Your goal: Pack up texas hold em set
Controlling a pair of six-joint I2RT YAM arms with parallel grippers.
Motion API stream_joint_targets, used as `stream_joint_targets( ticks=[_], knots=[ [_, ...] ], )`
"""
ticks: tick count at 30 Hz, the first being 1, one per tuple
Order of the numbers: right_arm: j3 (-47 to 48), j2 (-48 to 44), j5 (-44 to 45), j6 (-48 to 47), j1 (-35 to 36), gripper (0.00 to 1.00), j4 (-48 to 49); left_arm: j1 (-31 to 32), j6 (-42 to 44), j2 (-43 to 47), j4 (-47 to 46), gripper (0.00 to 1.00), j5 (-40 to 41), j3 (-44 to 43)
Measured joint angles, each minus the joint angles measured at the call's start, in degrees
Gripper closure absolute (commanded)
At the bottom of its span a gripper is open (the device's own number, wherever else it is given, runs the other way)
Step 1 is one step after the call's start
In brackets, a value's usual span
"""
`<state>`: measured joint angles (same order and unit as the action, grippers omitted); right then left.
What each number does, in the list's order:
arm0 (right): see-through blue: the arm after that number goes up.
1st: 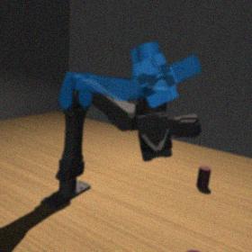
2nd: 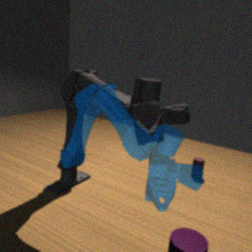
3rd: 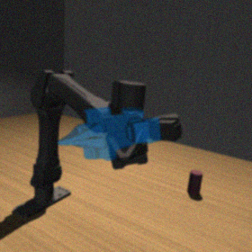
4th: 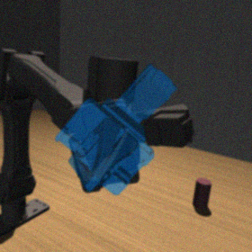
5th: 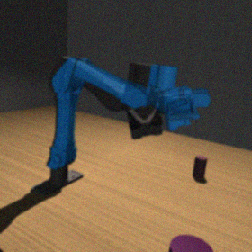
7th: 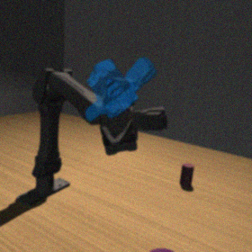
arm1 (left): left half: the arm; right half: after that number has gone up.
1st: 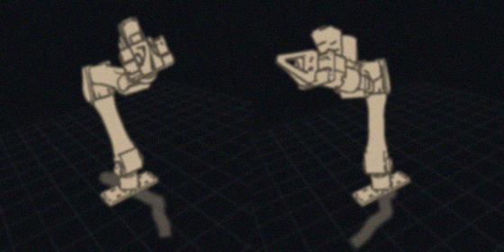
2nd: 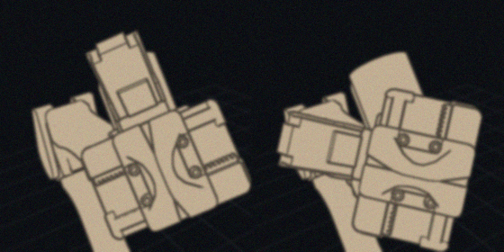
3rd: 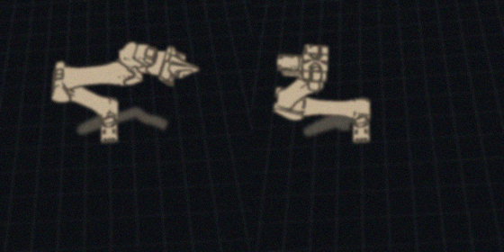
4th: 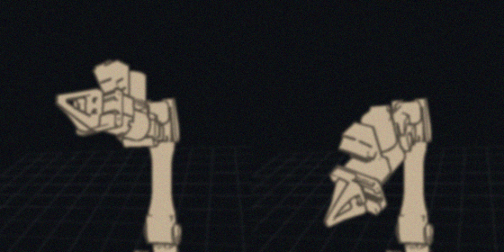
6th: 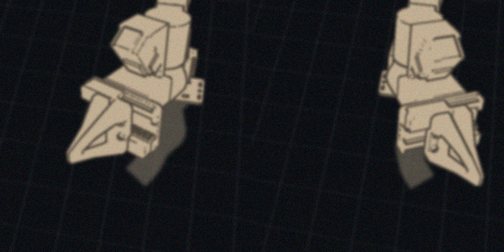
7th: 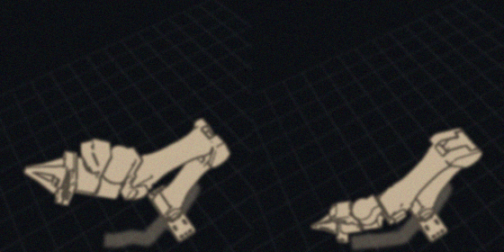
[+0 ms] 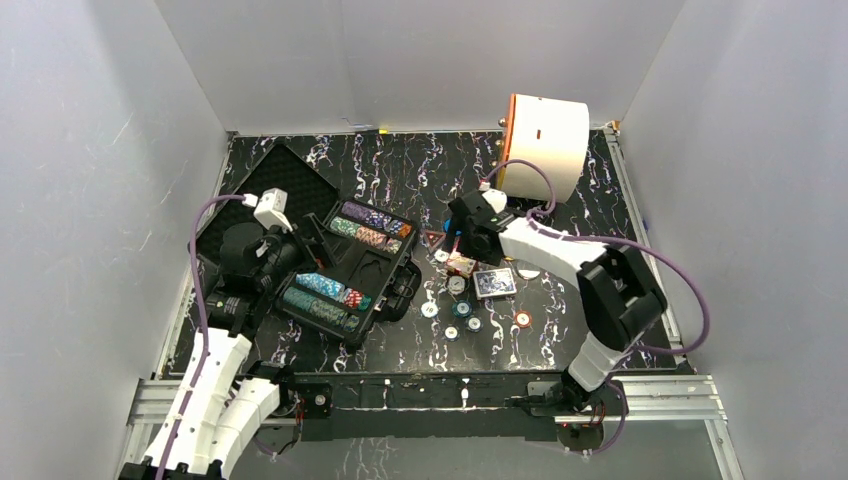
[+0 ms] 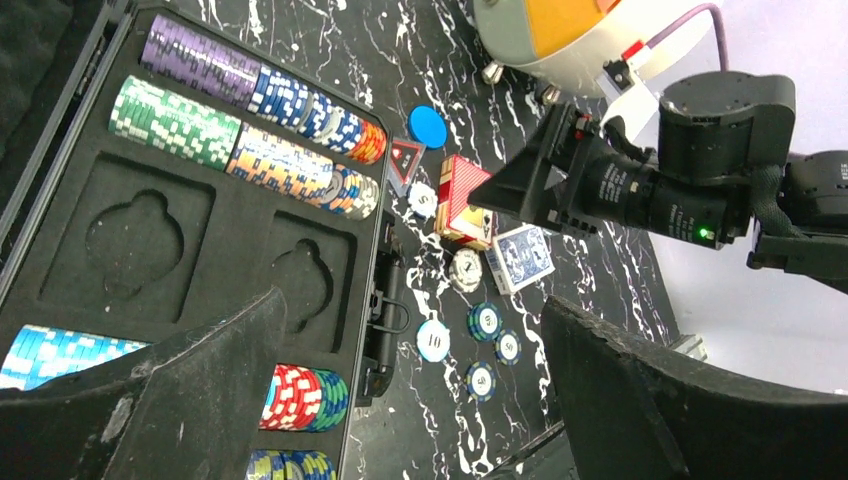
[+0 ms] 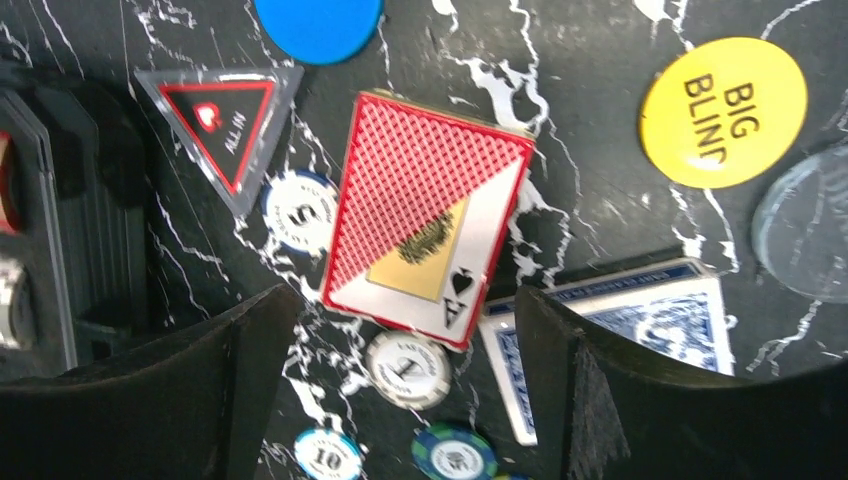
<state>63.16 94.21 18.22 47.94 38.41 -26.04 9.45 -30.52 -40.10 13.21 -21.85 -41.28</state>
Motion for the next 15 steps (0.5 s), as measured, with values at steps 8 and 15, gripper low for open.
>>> stream_joint_targets(
  ticks=[8, 15],
  knots=[
    [6.78, 10.12, 7.76, 6.58, 1.81, 0.11, -2.78, 0.00, -0.17, -1.79, -1.09, 0.02, 0.02, 1.25],
    [8.48, 14.32, 10.86, 7.91, 1.79, 0.20, -4.26, 0.00, -0.26, -5.25, -1.20, 0.02, 0.50, 1.25]
  ],
)
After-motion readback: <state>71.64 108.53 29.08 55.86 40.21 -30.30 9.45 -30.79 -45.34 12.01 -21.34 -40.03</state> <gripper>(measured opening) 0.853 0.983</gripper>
